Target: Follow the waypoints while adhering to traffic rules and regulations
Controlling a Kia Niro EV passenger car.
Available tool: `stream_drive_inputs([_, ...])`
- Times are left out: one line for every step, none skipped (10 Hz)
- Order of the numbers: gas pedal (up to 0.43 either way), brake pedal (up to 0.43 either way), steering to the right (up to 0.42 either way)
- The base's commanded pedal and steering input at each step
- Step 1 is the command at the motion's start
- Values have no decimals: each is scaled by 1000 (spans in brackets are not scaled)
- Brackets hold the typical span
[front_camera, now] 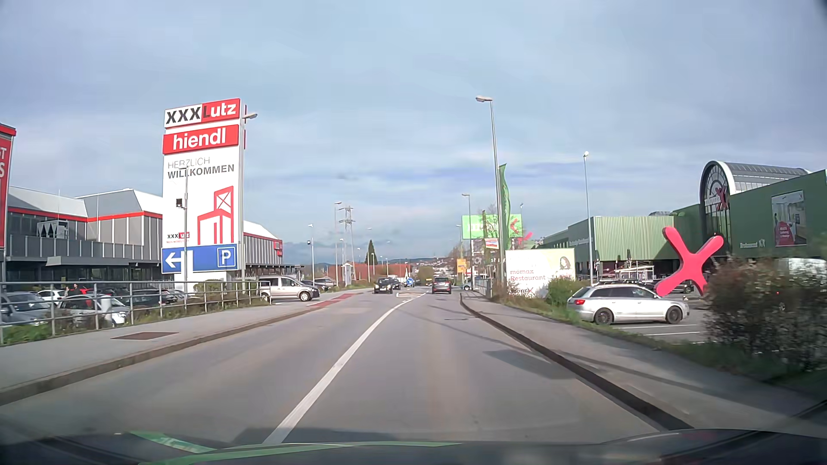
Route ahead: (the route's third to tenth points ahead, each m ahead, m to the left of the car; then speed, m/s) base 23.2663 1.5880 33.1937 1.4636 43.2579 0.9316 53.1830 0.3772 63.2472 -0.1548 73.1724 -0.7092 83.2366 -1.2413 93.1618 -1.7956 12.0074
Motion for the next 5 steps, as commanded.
stream_drive_inputs([110,0,4])
stream_drive_inputs([98,0,5])
stream_drive_inputs([98,0,5])
stream_drive_inputs([98,0,5])
stream_drive_inputs([98,0,6])
